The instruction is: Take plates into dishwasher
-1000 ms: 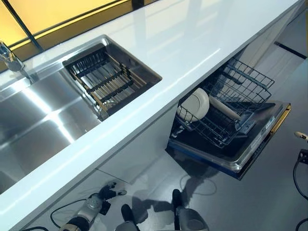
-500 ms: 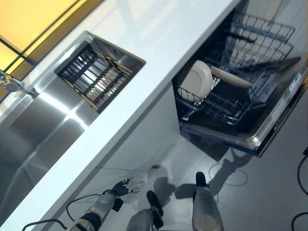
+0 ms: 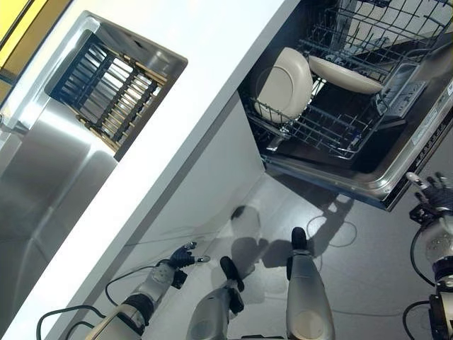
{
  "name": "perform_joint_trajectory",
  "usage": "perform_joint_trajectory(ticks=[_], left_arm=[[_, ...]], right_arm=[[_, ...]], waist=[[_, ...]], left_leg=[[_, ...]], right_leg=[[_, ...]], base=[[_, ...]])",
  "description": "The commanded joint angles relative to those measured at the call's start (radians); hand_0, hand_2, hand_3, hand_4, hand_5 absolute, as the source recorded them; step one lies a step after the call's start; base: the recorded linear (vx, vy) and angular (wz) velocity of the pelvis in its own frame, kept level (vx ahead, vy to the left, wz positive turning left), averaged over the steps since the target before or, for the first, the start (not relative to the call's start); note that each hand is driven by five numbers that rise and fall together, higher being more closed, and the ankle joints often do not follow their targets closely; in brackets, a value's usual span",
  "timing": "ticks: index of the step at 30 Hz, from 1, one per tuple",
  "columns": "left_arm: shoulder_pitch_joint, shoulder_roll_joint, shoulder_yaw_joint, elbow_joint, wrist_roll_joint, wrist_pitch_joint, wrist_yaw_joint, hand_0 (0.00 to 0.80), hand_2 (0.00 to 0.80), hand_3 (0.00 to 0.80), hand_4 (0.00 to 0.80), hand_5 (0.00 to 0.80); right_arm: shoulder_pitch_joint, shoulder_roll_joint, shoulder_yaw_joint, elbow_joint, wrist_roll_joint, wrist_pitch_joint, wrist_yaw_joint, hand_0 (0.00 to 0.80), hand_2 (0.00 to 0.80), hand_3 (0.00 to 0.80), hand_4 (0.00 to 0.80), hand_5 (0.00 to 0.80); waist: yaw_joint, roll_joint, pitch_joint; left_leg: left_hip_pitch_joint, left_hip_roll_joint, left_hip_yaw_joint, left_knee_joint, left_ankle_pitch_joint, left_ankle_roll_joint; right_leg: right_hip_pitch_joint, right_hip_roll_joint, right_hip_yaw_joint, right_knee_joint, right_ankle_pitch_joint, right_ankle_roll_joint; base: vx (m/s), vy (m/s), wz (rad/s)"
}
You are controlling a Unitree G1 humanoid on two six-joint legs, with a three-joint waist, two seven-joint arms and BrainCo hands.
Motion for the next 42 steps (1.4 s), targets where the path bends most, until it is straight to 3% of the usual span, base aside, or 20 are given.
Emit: perform_joint_trajectory(ticks=[1, 10, 42], left_arm=[[-0.019, 0.056, -0.007, 0.008, -0.015, -0.001, -0.008, 0.000, 0.000, 0.000, 0.000, 0.000], [-0.045, 0.065, -0.003, 0.004, 0.008, 0.019, -0.027, 0.000, 0.000, 0.000, 0.000, 0.000], [-0.032, 0.067, -0.007, -0.037, 0.042, 0.055, -0.038, 0.000, 0.000, 0.000, 0.000, 0.000]], right_arm=[[-0.054, 0.024, 0.044, -0.008, 0.032, -0.077, 0.112, 0.000, 0.000, 0.000, 0.000, 0.000], [-0.078, 0.086, 0.109, -0.059, 0.008, -0.075, 0.241, 0.000, 0.000, 0.000, 0.000, 0.000], [-0.166, 0.140, 0.255, -0.270, -0.066, -0.028, 0.277, 0.000, 0.000, 0.000, 0.000, 0.000]], waist=[[0.017, -0.054, -0.008], [0.033, -0.074, -0.015], [0.069, -0.098, -0.025]], left_leg=[[-0.111, 0.026, -0.078, 0.051, 0.094, -0.009], [-0.107, 0.032, -0.081, 0.041, 0.099, -0.011], [-0.093, 0.027, -0.102, 0.026, 0.107, -0.011]], right_leg=[[0.087, 0.015, -0.061, -0.004, -0.082, -0.041], [0.104, 0.022, -0.075, -0.024, -0.074, -0.037], [0.151, 0.016, -0.093, -0.076, -0.041, -0.027]], base=[[-0.029, -0.031, 0.05], [-0.009, -0.033, 0.02], [0.008, 0.001, -0.02]])
